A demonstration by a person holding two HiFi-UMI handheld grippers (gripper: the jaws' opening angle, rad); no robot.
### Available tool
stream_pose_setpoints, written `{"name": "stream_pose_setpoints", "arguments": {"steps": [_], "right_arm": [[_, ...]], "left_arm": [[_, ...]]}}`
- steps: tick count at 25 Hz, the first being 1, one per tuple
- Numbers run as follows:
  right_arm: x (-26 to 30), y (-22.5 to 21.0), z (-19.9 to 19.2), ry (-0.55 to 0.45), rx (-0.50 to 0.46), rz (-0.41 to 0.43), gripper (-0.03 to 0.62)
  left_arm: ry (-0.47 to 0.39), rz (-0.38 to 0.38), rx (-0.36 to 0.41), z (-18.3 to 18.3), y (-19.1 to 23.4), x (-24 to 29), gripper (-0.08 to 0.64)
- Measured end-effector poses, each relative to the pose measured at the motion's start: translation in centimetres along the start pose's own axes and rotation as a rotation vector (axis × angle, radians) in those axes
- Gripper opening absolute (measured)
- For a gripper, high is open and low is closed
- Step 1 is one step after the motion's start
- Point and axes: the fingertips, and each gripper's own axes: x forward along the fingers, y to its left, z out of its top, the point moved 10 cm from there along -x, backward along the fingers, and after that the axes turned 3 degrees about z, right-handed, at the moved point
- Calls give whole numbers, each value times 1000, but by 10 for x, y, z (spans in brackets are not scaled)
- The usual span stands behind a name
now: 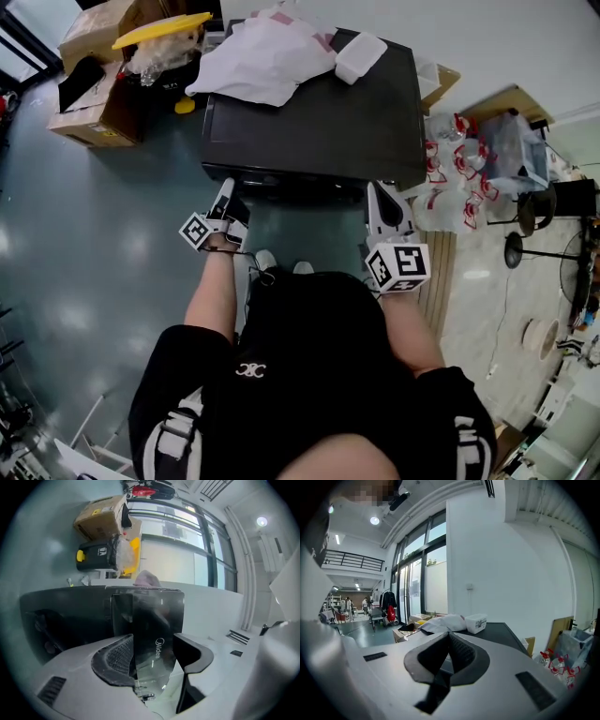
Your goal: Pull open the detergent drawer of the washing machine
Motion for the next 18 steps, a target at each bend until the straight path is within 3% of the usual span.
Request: {"name": "stream_pose_setpoints", "arguments": {"steps": [18], "right_arm": [[3, -1, -12, 68, -20, 19, 2]], "left_arm": [[-25, -191, 24, 5, 21, 22, 264]]}}
